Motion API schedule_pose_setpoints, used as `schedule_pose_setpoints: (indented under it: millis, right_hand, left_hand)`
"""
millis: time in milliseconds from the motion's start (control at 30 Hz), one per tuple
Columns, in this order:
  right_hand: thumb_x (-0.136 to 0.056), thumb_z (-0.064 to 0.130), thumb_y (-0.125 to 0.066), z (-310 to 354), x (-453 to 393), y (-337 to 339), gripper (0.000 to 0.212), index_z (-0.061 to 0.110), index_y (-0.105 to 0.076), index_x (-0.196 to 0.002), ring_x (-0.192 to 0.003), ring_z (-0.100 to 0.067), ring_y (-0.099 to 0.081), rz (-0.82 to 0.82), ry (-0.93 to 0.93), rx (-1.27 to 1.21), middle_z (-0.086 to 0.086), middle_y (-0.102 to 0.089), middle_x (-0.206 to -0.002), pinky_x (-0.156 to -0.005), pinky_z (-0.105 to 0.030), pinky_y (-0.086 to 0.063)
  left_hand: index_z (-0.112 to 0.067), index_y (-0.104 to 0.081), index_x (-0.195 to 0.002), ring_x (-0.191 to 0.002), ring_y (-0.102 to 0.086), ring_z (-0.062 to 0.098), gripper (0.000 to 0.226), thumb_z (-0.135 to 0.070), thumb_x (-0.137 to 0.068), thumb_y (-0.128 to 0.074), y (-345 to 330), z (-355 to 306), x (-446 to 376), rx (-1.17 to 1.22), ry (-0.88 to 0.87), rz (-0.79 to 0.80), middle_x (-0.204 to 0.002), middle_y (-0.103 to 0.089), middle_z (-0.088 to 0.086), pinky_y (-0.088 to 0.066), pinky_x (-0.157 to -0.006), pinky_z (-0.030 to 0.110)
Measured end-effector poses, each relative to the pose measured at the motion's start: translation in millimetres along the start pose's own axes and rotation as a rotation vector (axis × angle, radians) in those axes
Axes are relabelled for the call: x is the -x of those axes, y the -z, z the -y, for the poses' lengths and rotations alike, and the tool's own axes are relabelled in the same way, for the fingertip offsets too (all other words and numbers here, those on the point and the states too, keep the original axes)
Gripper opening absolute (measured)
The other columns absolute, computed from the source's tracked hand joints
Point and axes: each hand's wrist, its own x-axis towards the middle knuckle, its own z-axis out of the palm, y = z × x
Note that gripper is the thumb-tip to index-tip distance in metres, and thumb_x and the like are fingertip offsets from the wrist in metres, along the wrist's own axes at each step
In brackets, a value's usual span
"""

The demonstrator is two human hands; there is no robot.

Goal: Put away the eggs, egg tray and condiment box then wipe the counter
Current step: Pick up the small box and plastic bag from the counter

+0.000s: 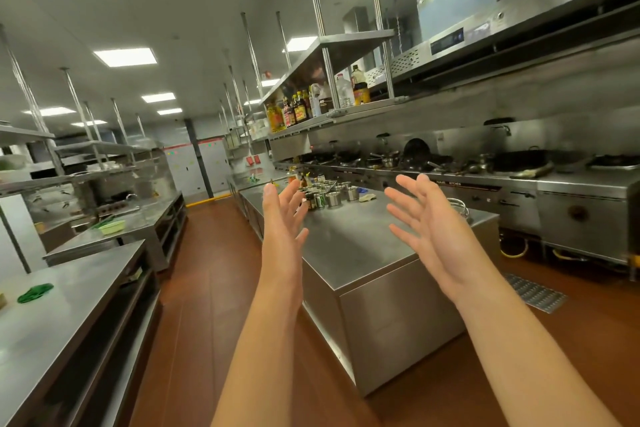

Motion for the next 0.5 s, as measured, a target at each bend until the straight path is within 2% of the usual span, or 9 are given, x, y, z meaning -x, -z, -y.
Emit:
schedule_pose_setpoints:
  millis: [67, 233, 367, 500]
  right_hand:
    - [-0.099, 0.055, -0.04, 1.0, 1.5, -0.1, 0.041, 0.037, -0.052, -0.133, -0.128, -0.01, -0.053, 0.0, -0.004, -0.009, 0.008, -0.059, -0.138, -0.107, -0.037, -0.043]
    - [-0.1, 0.053, -0.038, -0.7, 6.1, -3.8, 0.045, 0.033, -0.05, -0.138, -0.129, -0.012, -0.052, -0.018, -0.006, -0.034, 0.006, -0.058, -0.139, -0.108, -0.038, -0.042]
    - [-0.1, 0.051, -0.038, -8.2, 16.3, -3.5, 0.05, 0.028, -0.048, -0.143, -0.127, -0.01, -0.053, -0.045, -0.029, -0.031, 0.007, -0.059, -0.137, -0.104, -0.035, -0.044]
    - [-0.1, 0.053, -0.038, -20.7, 28.5, 4.4, 0.052, 0.029, -0.045, -0.146, -0.127, -0.01, -0.053, -0.097, -0.074, -0.009, 0.007, -0.059, -0.137, -0.109, -0.039, -0.042]
  left_hand:
    - [-0.032, -0.049, -0.144, -0.136, -0.046, 0.009, 0.064, -0.066, -0.098, -0.02, 1.3, -1.4, 2.2, -0.017, -0.007, 0.001, -0.151, -0.049, -0.005, -0.029, -0.118, 0.042]
    - [-0.034, -0.052, -0.142, -0.137, -0.045, 0.01, 0.063, -0.066, -0.098, -0.019, 7.4, -4.1, 3.2, -0.038, -0.022, -0.004, -0.15, -0.049, -0.005, -0.033, -0.109, 0.036]
    - [-0.031, -0.049, -0.145, -0.137, -0.045, 0.01, 0.065, -0.066, -0.099, -0.018, 5.8, 1.4, 4.5, -0.037, 0.015, 0.005, -0.151, -0.048, -0.004, -0.031, -0.112, 0.039]
    - [-0.03, -0.049, -0.145, -0.136, -0.046, 0.01, 0.067, -0.068, -0.098, -0.019, 1.0, 17.5, 12.8, -0.039, 0.072, 0.031, -0.151, -0.049, -0.004, -0.03, -0.115, 0.042]
